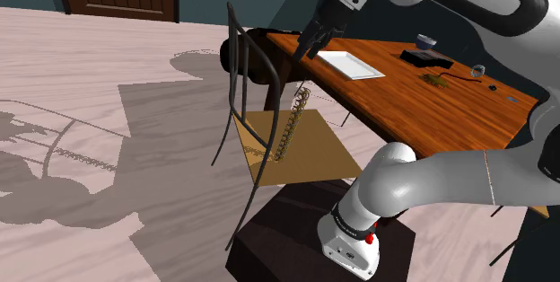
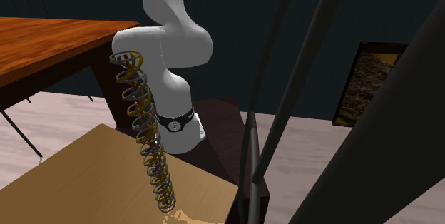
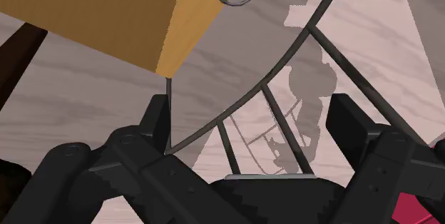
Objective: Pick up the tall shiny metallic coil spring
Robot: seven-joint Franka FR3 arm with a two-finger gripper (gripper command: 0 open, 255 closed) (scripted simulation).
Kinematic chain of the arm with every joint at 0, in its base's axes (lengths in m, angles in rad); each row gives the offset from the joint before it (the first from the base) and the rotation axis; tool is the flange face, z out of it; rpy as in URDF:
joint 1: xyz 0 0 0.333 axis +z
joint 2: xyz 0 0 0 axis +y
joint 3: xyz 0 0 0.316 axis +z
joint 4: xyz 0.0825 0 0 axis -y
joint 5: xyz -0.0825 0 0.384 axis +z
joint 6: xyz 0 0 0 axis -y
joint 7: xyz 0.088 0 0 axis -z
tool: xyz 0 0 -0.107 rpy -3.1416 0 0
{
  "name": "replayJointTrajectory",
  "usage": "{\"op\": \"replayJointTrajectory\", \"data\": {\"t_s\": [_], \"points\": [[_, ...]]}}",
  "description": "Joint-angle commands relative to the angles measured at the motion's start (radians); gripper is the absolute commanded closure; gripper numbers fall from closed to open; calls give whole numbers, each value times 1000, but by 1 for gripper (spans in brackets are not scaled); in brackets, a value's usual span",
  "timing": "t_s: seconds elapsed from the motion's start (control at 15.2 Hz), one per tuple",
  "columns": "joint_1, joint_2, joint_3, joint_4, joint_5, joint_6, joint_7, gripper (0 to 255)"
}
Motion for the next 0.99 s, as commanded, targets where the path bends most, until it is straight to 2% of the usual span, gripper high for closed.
{"op": "replayJointTrajectory", "data": {"t_s": [0.0, 0.4, 0.73, 0.92], "points": [[0, 0, 0, 0, 0, 0, 0, 0], [-125, -253, 189, -336, -30, 182, 311, 0], [-185, -428, 397, -552, -3, 271, 600, 0], [-180, -435, 406, -581, 4, 293, 605, 0]]}}
